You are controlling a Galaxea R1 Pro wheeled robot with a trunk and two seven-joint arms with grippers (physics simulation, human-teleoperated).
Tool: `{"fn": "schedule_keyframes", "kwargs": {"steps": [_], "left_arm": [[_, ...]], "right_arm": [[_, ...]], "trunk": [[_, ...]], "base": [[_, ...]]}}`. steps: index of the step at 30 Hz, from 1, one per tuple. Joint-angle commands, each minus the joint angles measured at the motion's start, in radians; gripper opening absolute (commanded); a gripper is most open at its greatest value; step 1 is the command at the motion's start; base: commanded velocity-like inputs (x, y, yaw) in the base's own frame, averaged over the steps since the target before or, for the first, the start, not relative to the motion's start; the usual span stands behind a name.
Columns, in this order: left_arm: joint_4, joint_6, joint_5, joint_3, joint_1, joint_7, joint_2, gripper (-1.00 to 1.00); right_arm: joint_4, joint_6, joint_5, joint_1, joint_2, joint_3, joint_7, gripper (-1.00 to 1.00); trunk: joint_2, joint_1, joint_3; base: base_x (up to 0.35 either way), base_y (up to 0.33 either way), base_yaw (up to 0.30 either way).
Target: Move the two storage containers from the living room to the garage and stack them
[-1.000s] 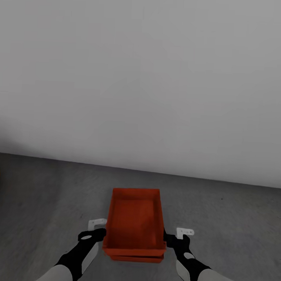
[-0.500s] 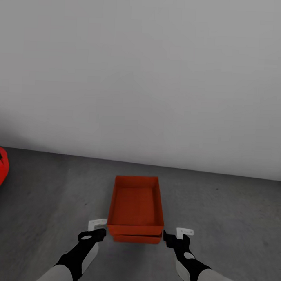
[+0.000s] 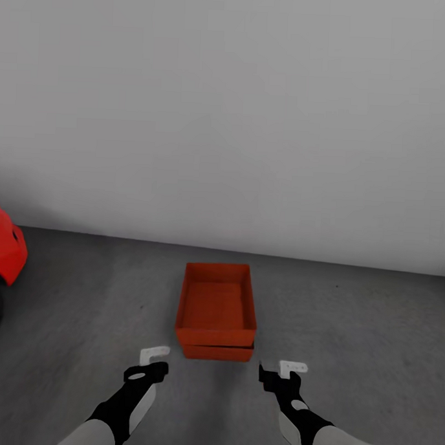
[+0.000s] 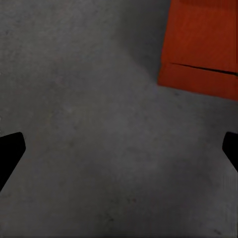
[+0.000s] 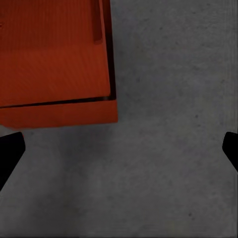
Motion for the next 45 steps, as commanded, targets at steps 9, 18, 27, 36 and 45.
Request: {"fn": "schedule_keyframes", "kwargs": {"steps": [9, 18, 27, 36, 45], "left_arm": [[0.011, 0.002, 0.008, -0.005, 0.0, -0.002, 0.016, 1.0], [0.211, 0.001, 0.087, 0.011, 0.0, -0.022, 0.146, 1.0], [0.419, -0.066, 0.18, 0.011, 0.003, -0.031, 0.174, 1.0], [0.429, -0.079, 0.187, 0.011, 0.077, -0.138, 0.177, 1.0], [0.429, -0.08, 0.186, 0.011, 0.174, -0.158, 0.173, 1.0]], "right_arm": [[0.001, -0.003, -0.002, -0.001, -0.009, 0.006, -0.007, 1.0], [0.061, 0.016, 0.0, -0.003, -0.231, 0.01, -0.008, 1.0], [0.077, 0.015, 0.008, 0.115, -0.291, 0.016, -0.002, 1.0], [0.08, 0.024, 0.034, 0.231, -0.347, 0.019, -0.01, 1.0], [0.081, 0.113, 0.086, 0.342, -0.347, 0.023, 0.004, 1.0]], "trunk": [[-0.001, 0.0, -0.001], [-0.001, 0.0, -0.001], [-0.001, 0.0, -0.001], [-0.001, 0.0, -0.001], [-0.001, 0.0, -0.001]], "base": [[-0.035, 0.0, 0.0], [-0.001, 0.0, 0.0], [0.0, 0.0, 0.0], [0.0, 0.0, 0.0], [0.0, 0.0, 0.0]]}}
